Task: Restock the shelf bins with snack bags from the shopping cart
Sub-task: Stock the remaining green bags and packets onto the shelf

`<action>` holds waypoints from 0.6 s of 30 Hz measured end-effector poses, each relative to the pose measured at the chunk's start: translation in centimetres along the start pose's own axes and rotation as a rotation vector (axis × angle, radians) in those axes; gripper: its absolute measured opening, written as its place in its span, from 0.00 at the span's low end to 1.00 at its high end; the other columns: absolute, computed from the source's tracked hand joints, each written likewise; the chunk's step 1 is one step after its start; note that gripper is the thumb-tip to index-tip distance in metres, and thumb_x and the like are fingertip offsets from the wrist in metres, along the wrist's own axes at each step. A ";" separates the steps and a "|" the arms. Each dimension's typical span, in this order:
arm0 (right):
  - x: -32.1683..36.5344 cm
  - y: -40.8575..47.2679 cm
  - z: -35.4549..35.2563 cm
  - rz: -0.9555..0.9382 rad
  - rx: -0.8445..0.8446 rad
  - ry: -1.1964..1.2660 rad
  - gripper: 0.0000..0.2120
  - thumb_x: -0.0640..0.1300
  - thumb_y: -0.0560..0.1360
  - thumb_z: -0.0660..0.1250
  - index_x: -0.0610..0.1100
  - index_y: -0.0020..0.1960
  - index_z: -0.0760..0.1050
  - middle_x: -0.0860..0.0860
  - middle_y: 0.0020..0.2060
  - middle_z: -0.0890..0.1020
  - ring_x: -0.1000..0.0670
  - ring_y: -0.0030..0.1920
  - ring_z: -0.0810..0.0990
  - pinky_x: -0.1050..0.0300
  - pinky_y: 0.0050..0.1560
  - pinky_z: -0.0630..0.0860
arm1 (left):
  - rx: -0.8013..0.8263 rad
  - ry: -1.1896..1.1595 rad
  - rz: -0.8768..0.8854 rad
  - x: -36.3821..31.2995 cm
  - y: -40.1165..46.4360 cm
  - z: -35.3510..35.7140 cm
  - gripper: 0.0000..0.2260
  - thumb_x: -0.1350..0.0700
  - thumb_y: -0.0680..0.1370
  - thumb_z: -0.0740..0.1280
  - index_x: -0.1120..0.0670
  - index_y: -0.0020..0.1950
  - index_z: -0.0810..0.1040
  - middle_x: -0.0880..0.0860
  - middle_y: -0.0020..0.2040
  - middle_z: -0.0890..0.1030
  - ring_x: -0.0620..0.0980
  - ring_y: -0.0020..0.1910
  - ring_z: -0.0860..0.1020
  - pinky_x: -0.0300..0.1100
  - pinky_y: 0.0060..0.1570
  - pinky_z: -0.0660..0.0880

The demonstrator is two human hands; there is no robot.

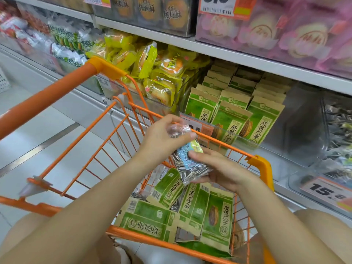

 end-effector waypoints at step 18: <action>3.4 -3.0 -0.7 -0.081 -0.017 0.026 0.24 0.54 0.67 0.69 0.46 0.60 0.75 0.51 0.52 0.82 0.54 0.46 0.82 0.61 0.41 0.78 | 0.092 0.138 0.035 -4.7 1.9 0.4 0.20 0.34 0.70 0.66 0.51 0.36 0.81 0.48 0.30 0.79 0.51 0.34 0.77 0.47 0.39 0.69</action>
Point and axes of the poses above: each hand's wrist, its own y-axis towards the middle knuckle, its own z-axis out of the palm, x = y × z, the point moved 8 cm from there along y, towards the middle knuckle
